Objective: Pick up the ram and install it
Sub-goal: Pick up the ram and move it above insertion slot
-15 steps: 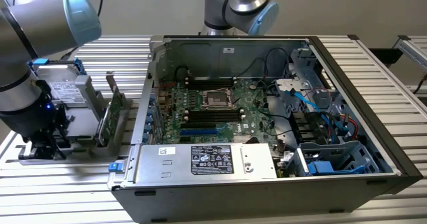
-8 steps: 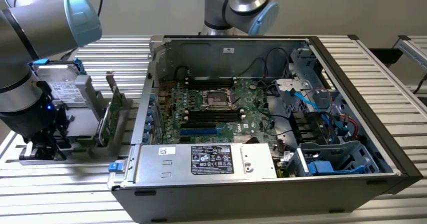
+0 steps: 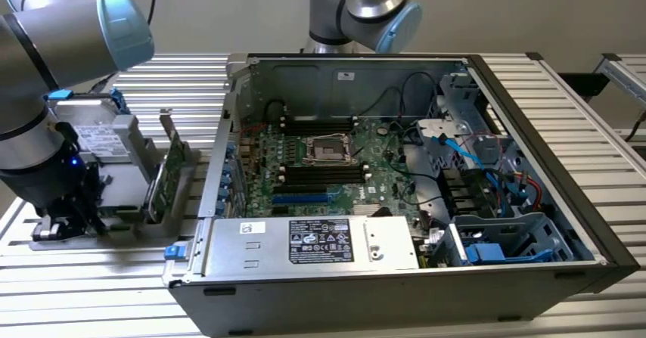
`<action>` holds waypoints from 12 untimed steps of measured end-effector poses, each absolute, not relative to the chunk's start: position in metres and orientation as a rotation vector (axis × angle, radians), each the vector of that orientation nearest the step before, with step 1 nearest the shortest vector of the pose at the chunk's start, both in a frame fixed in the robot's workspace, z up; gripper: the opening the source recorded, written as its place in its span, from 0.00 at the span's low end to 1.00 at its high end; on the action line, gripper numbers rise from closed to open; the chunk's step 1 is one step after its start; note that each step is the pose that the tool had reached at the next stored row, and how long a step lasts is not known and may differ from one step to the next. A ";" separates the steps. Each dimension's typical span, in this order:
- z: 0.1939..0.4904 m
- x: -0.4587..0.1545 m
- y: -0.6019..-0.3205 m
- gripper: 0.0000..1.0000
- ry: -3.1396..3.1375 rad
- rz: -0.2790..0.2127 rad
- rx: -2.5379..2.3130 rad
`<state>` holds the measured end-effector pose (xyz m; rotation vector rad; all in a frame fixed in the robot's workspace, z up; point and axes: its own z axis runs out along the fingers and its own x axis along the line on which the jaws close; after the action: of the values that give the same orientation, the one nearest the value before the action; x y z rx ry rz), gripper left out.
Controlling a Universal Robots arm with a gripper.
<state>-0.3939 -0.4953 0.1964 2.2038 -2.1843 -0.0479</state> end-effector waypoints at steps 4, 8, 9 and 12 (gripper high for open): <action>0.196 -0.394 -0.495 0.13 -2.184 -0.048 2.204; 0.197 -0.394 -0.495 0.13 -2.184 -0.048 2.204; 0.197 -0.394 -0.495 0.13 -2.184 -0.048 2.204; 0.199 -0.394 -0.495 0.13 -2.184 -0.049 2.203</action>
<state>-0.3939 -0.4953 0.1992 2.2034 -2.1840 -0.0487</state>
